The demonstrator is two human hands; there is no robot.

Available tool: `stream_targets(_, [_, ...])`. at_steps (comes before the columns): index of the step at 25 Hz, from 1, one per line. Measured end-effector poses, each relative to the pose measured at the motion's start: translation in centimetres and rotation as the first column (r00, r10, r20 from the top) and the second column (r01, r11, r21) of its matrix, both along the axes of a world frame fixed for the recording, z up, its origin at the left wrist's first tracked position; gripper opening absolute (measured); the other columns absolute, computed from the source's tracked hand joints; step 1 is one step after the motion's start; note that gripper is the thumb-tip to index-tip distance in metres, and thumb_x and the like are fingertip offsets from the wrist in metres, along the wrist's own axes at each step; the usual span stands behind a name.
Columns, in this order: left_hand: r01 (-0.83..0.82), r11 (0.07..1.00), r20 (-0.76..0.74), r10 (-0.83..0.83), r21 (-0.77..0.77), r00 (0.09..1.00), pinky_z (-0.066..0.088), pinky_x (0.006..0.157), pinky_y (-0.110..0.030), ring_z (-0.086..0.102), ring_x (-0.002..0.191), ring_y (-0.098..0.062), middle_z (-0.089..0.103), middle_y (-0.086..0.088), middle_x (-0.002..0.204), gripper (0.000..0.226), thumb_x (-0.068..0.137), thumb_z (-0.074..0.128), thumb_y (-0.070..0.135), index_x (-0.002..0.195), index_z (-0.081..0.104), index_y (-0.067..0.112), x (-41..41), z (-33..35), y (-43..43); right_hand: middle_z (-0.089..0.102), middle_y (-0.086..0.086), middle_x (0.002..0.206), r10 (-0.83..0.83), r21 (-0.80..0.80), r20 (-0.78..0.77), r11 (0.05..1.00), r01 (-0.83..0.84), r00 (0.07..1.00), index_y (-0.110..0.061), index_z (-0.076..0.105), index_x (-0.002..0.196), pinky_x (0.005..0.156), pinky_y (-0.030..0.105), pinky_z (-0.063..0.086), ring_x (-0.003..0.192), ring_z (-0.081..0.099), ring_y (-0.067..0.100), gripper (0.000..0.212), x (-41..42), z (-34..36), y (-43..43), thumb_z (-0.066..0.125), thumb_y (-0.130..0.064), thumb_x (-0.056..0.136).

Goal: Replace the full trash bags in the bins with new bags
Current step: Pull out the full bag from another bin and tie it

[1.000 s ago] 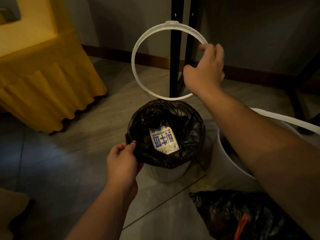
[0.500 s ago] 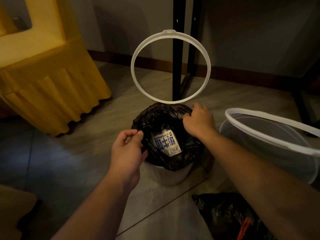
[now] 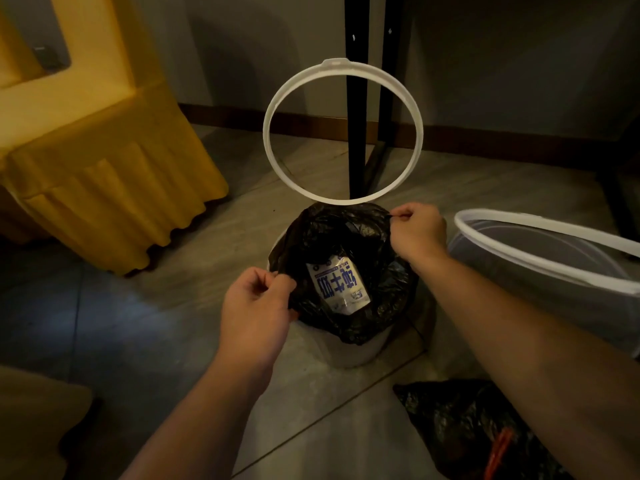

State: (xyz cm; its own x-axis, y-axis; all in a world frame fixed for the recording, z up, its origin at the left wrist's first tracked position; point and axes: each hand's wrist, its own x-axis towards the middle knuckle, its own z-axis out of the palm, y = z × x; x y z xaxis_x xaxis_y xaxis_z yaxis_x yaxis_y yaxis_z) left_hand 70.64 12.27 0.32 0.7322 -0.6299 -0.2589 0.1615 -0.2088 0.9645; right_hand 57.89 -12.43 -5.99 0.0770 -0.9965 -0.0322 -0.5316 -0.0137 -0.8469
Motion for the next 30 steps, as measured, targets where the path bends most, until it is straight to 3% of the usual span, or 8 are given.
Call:
stream_targets(4, [-0.025, 0.991, 0.26, -0.01, 0.131, 0.965, 0.058, 0.073, -0.063, 0.065, 0.08, -0.044, 0.063, -0.019, 0.08, 0.026, 0.088, 0.057, -0.006, 0.077, 0.048, 0.016, 0.2, -1.4, 2.3, 0.061, -0.015, 0.093, 0.077, -0.234, -0.027, 0.969, -0.081, 0.997, -0.037, 0.065, 0.091, 0.062, 0.012, 0.036, 0.079, 0.055, -0.003, 0.021, -0.5, 0.5, 1.3, 0.059, -0.018, 0.097])
stream_targets(9, [0.033, 0.936, 0.53, -0.227, 0.35, 0.817, 0.053, 0.071, -0.034, 0.068, 0.082, -0.013, 0.073, 0.014, 0.095, 0.046, 0.084, 0.057, -0.007, 0.097, 0.077, 0.032, 0.0, -2.0, 4.9, 0.054, -0.017, 0.102, 0.159, -0.332, -0.036, 0.93, -0.162, 0.987, -0.032, 0.067, 0.11, 0.073, 0.02, 0.042, 0.086, 0.055, -0.001, 0.022, -1.3, 1.3, 3.5, 0.056, -0.04, 0.093])
stream_targets(12, [-0.031, 0.933, 0.534, -0.178, 0.358, 0.826, 0.06, 0.088, -0.043, 0.071, 0.096, -0.017, 0.072, 0.011, 0.114, 0.035, 0.088, 0.067, 0.006, 0.11, 0.079, 0.03, 0.0, -2.0, 5.3, 0.06, -0.01, 0.106, 0.234, -0.146, -0.283, 0.948, -0.283, 0.93, -0.027, 0.063, 0.129, 0.079, 0.031, 0.043, 0.096, 0.055, 0.013, 0.04, -2.2, 2.7, 3.5, 0.058, -0.049, 0.095])
stream_targets(15, [-0.111, 0.934, 0.419, -0.045, 0.34, 0.907, 0.064, 0.078, -0.048, 0.074, 0.083, -0.018, 0.076, 0.005, 0.097, 0.027, 0.093, 0.069, 0.01, 0.101, 0.076, 0.036, 0.1, -2.3, 5.9, 0.058, -0.008, 0.083, 0.236, -0.266, -0.412, 0.893, -0.364, 0.88, -0.026, 0.064, 0.093, 0.057, 0.028, 0.033, 0.081, 0.059, 0.023, 0.008, -3.0, 3.8, 4.7, 0.062, -0.022, 0.086])
stream_targets(19, [-0.115, 0.937, 0.349, -0.008, 0.331, 0.937, 0.063, 0.079, -0.052, 0.074, 0.084, -0.016, 0.067, 0.017, 0.107, 0.047, 0.091, 0.071, 0.01, 0.122, 0.057, 0.043, -0.4, -2.2, 6.7, 0.047, -0.01, 0.079, 0.248, -0.394, -0.232, 0.86, -0.324, 0.941, -0.03, 0.042, 0.077, 0.056, 0.032, 0.029, 0.071, 0.046, 0.015, 0.029, -3.5, 4.7, 6.9, 0.065, -0.012, 0.079])
stream_targets(22, [-0.046, 0.882, 0.35, -0.138, 0.469, 0.926, 0.059, 0.075, -0.043, 0.073, 0.084, -0.017, 0.06, 0.009, 0.119, 0.069, 0.094, 0.071, 0.04, 0.151, 0.032, 0.044, 0.7, -2.1, 6.2, 0.059, -0.011, 0.088, 0.37, -0.248, -0.186, 0.879, -0.408, 0.91, -0.032, 0.052, 0.089, 0.064, 0.034, 0.046, 0.08, 0.057, 0.009, 0.024, -4.0, 4.7, 7.9, 0.074, -0.039, 0.085])
stream_targets(25, [-0.057, 0.869, 0.477, -0.214, 0.492, 0.853, 0.051, 0.062, -0.032, 0.071, 0.083, -0.014, 0.07, 0.01, 0.109, 0.028, 0.099, 0.063, 0.047, 0.125, 0.063, 0.035, 2.1, -2.3, 5.1, 0.065, -0.009, 0.086, 0.47, -0.235, -0.238, 0.821, -0.52, 0.85, -0.027, 0.064, 0.094, 0.071, 0.037, 0.051, 0.084, 0.062, 0.014, 0.033, -4.9, 4.6, 8.5, 0.065, -0.06, 0.086])
stream_targets(30, [-0.095, 0.915, 0.459, -0.104, 0.391, 0.882, 0.046, 0.055, -0.029, 0.069, 0.073, -0.013, 0.073, 0.007, 0.08, 0.016, 0.102, 0.061, 0.033, 0.088, 0.069, 0.032, 2.7, -3.3, 5.7, 0.065, 0.002, 0.095, 0.523, -0.565, -0.297, 0.579, -0.589, 0.799, -0.013, 0.079, 0.116, 0.075, 0.032, 0.049, 0.094, 0.058, 0.018, 0.026, -7.3, 4.2, 9.3, 0.068, -0.014, 0.092])
